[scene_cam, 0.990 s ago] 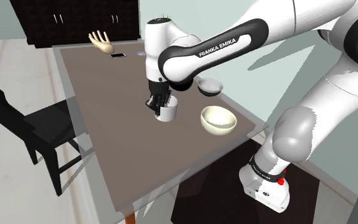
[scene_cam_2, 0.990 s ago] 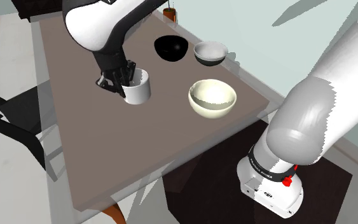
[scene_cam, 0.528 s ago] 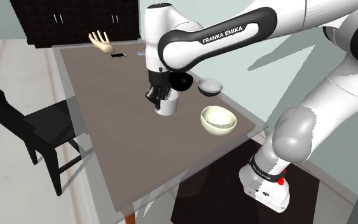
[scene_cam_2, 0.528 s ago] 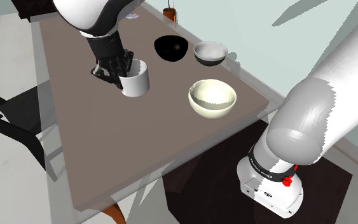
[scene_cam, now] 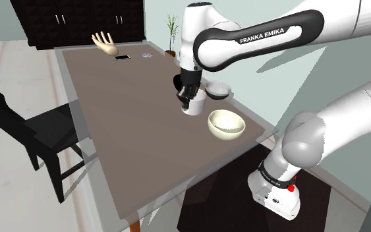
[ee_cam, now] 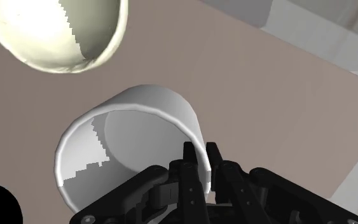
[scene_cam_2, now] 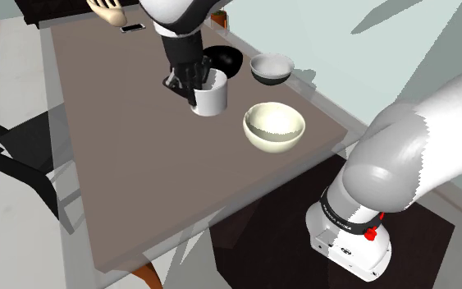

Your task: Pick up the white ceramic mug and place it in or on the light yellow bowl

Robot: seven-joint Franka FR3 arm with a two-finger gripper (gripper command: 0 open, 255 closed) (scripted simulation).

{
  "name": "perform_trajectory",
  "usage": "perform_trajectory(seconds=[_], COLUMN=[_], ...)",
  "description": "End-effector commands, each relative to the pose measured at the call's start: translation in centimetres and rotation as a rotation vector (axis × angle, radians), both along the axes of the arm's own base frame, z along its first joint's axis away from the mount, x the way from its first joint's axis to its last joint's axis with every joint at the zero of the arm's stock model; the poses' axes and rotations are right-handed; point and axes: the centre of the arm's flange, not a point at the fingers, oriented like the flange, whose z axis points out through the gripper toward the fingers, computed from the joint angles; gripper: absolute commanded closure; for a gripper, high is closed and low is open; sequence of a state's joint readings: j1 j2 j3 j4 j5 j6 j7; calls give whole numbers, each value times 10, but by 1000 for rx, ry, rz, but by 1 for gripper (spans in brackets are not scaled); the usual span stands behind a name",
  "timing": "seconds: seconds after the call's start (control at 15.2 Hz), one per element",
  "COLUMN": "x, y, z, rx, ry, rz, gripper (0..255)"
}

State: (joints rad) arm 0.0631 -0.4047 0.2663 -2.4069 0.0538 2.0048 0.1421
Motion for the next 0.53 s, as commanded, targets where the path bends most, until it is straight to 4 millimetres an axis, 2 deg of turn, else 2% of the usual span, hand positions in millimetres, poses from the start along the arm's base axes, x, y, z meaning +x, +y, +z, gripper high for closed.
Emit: perform_trajectory(seconds=[0.0,0.46], x=[-16,-65], y=[-21,-99], z=[0,5], rx=[1,1], ry=[0,0], rz=[1,1], gripper=[255,255])
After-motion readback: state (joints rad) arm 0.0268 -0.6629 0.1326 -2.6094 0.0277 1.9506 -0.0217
